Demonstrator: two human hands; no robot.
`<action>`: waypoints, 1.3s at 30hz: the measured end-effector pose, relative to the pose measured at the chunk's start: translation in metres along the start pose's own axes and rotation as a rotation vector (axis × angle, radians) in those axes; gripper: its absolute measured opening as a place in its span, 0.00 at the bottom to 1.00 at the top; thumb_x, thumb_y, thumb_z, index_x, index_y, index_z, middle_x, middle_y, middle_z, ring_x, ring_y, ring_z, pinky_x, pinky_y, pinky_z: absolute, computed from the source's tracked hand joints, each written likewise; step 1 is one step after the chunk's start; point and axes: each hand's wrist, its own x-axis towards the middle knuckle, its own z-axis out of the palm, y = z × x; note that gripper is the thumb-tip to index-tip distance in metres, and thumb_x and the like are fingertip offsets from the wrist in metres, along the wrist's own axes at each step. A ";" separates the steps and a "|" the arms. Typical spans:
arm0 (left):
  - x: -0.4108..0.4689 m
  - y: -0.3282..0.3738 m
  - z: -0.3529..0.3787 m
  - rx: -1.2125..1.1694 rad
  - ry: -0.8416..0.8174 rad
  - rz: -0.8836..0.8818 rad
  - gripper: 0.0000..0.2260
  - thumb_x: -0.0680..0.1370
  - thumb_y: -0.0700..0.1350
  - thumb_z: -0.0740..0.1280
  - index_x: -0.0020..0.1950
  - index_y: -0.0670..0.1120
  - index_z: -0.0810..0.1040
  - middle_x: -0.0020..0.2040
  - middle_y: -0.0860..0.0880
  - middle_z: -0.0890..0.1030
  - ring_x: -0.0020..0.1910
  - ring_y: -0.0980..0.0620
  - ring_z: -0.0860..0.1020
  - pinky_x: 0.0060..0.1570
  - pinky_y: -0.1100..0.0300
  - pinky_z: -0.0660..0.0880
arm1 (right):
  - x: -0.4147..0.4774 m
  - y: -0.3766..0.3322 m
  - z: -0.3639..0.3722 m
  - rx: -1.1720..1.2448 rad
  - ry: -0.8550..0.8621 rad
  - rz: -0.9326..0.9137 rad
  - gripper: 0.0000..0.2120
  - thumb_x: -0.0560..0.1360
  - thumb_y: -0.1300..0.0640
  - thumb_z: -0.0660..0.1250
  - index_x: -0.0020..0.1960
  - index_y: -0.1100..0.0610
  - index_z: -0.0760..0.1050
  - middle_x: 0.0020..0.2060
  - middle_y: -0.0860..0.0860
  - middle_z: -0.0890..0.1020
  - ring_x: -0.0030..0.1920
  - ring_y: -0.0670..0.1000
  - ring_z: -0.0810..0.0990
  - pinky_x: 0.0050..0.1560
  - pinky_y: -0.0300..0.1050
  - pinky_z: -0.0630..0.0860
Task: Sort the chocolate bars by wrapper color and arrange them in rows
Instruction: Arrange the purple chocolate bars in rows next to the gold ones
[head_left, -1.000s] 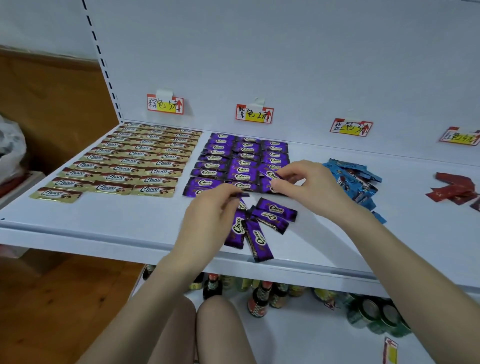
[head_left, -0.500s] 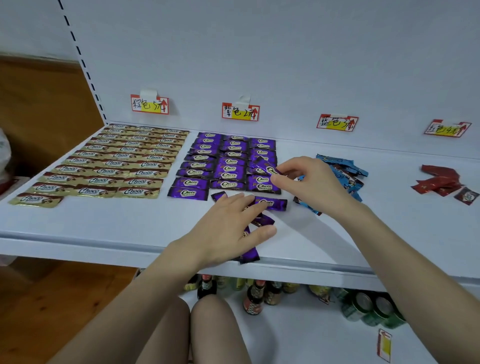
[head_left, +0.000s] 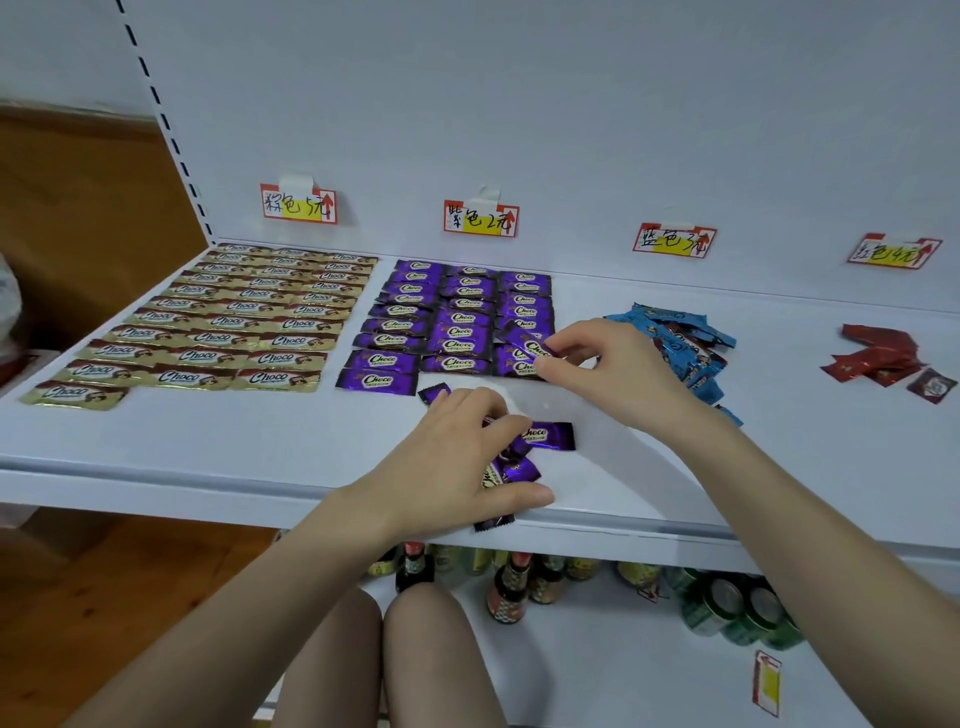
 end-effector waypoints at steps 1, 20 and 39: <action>0.000 0.001 0.000 -0.017 0.009 0.007 0.35 0.69 0.69 0.52 0.65 0.46 0.74 0.60 0.47 0.71 0.58 0.52 0.67 0.56 0.65 0.59 | 0.000 0.000 0.000 -0.002 0.002 -0.002 0.10 0.72 0.53 0.69 0.52 0.56 0.79 0.45 0.48 0.79 0.43 0.44 0.76 0.36 0.21 0.67; -0.012 0.016 -0.007 0.126 -0.040 -0.078 0.39 0.73 0.69 0.37 0.68 0.49 0.73 0.68 0.41 0.72 0.68 0.41 0.68 0.66 0.47 0.63 | 0.002 0.000 0.009 -0.025 -0.013 -0.025 0.12 0.72 0.52 0.69 0.52 0.57 0.79 0.45 0.49 0.79 0.45 0.46 0.77 0.42 0.31 0.69; -0.030 -0.008 0.010 0.190 0.215 0.285 0.19 0.74 0.57 0.61 0.46 0.43 0.80 0.45 0.44 0.80 0.41 0.44 0.78 0.42 0.59 0.68 | 0.017 -0.022 0.039 -0.260 -0.233 -0.228 0.14 0.74 0.53 0.67 0.51 0.62 0.79 0.42 0.56 0.79 0.47 0.53 0.74 0.49 0.50 0.72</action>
